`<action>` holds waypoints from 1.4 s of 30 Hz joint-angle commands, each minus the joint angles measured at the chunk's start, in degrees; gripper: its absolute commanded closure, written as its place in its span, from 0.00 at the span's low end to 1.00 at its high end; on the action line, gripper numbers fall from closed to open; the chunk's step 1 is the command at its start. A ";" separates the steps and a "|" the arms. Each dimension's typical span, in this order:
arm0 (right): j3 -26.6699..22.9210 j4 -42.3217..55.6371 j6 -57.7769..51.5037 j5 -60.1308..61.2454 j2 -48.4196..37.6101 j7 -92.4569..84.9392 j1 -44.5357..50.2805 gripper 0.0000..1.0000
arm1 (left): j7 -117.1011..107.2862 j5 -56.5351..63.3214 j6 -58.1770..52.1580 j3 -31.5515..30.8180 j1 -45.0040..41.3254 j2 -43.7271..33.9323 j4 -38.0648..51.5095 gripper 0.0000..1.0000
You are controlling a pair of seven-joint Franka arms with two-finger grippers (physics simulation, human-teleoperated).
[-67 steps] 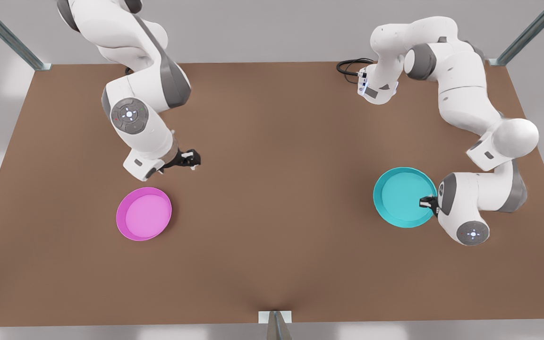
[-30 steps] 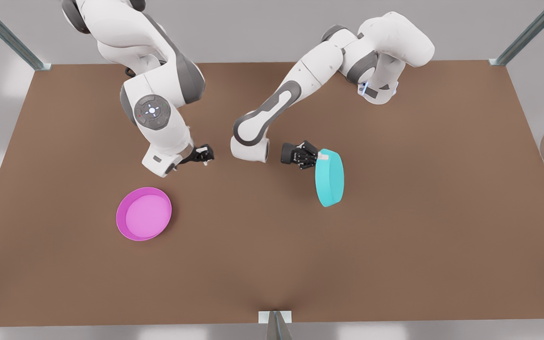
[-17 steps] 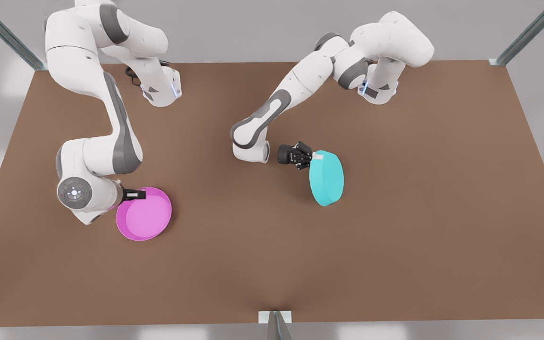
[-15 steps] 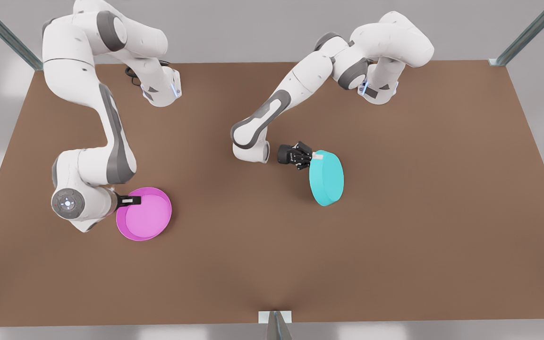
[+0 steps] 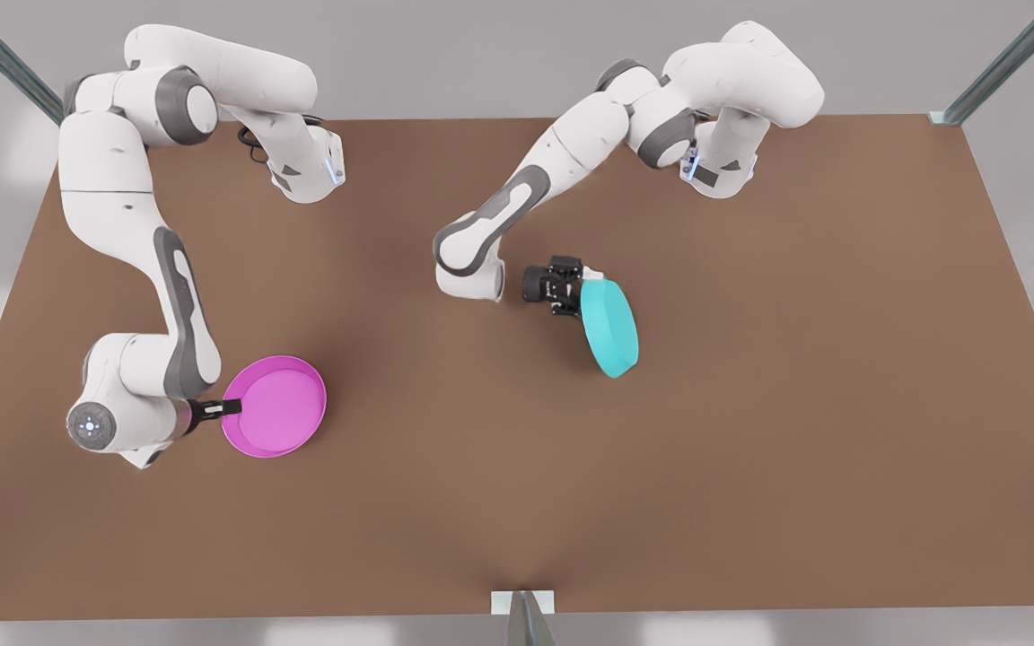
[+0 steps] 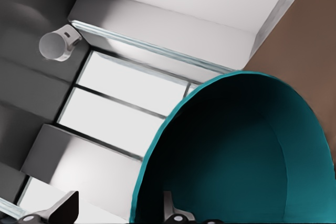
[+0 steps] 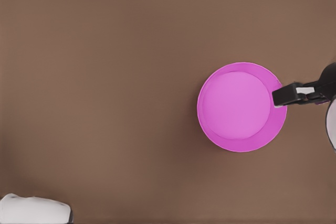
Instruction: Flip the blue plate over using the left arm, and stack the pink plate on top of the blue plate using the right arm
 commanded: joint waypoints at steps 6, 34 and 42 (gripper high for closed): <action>3.28 -3.19 5.91 0.26 -0.01 -4.48 -4.91 0.00 | -8.11 -19.41 0.57 -0.08 -1.24 -0.09 4.28 0.00; 3.63 -4.86 11.72 1.93 1.22 -4.92 -2.63 0.00 | 26.40 -60.82 29.15 -0.52 53.86 -31.46 8.76 0.00; 3.63 -5.48 6.62 -0.01 0.52 -12.13 -7.72 0.00 | 57.45 -52.37 39.76 1.50 57.82 -55.64 -22.96 0.00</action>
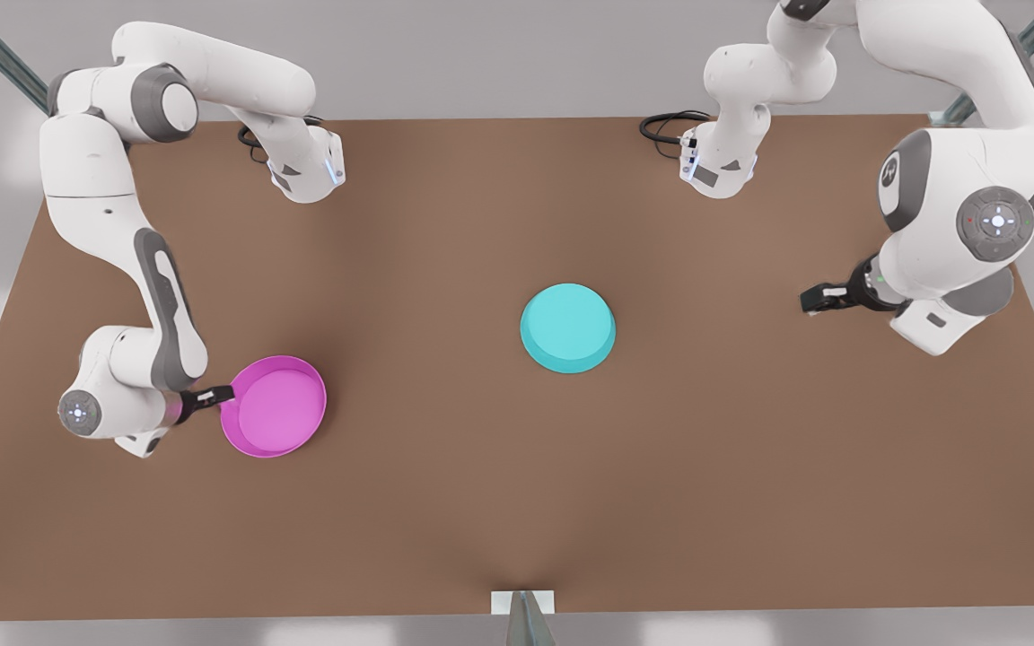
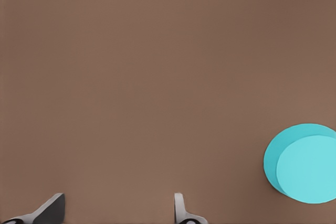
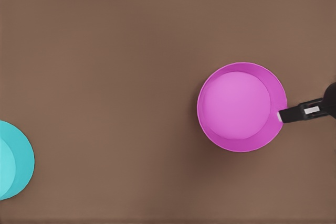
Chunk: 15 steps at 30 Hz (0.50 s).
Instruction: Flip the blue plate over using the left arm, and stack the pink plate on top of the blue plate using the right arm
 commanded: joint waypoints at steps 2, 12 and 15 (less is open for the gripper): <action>0.00 -0.74 0.00 0.07 -0.01 0.00 -0.37 0.00 | 0.00 1.80 3.92 0.80 -0.18 -0.72 -3.41 0.00; 0.09 -6.72 7.21 0.25 -0.01 3.07 0.15 0.00 | 13.71 0.05 14.65 1.86 6.23 -0.82 -8.44 0.00; 0.09 -6.54 7.03 0.16 -0.01 3.95 0.86 0.00 | 13.45 0.05 15.27 1.68 6.23 -0.20 -7.64 0.00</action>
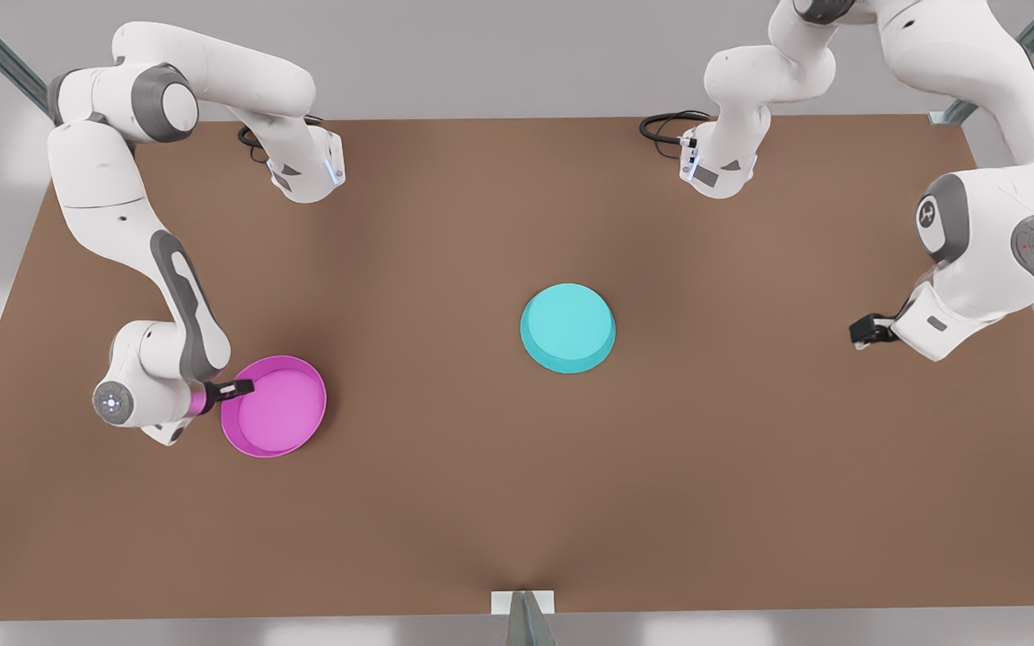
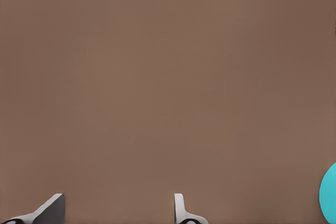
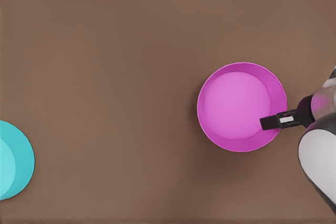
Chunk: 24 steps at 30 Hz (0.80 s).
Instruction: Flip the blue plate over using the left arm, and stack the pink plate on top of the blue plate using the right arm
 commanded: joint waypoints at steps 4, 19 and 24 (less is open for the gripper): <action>1.14 0.09 -0.27 0.01 0.00 8.00 0.00 0.00 | 0.08 0.04 0.71 -0.01 -0.02 0.02 0.01 0.00; 2.37 5.36 -7.30 7.30 2.55 4.57 -2.46 0.00 | -0.01 0.21 0.80 -0.45 -0.10 0.37 2.38 0.00; 2.37 6.33 -7.13 8.62 4.39 2.99 -2.46 0.00 | -0.01 0.12 0.97 -0.45 -0.19 0.37 2.38 0.00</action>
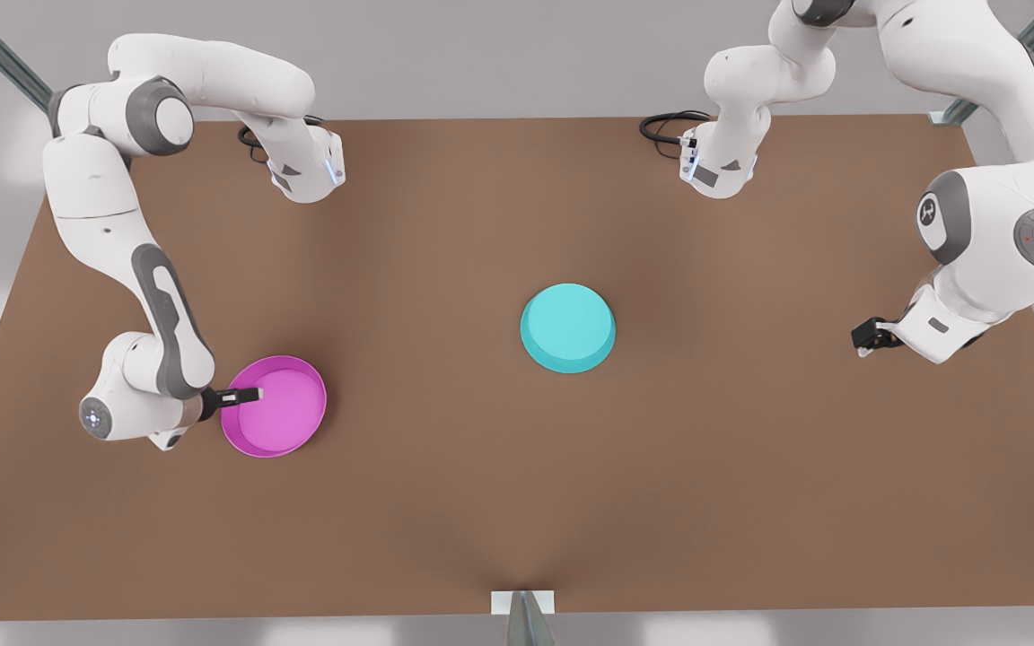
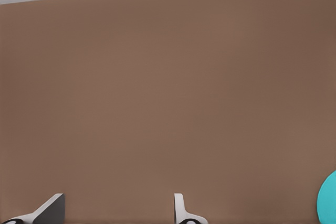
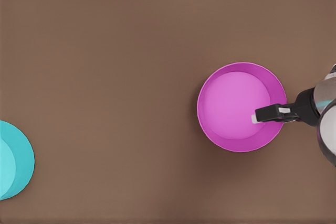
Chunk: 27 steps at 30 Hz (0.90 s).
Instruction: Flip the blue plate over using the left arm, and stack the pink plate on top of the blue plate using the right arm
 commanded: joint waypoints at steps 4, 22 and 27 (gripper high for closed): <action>0.00 1.41 0.18 0.09 0.00 0.02 0.88 0.00 | 0.00 -0.01 0.00 0.00 0.01 0.00 0.00 0.00; 0.09 1.93 0.97 0.44 0.88 -0.33 1.67 0.26 | 0.18 -0.10 -0.35 0.00 0.01 -0.09 -0.09 0.00; 0.09 1.76 0.97 0.44 0.88 -0.24 1.67 0.33 | 0.26 -0.18 -0.44 0.00 0.01 -0.09 -0.09 0.00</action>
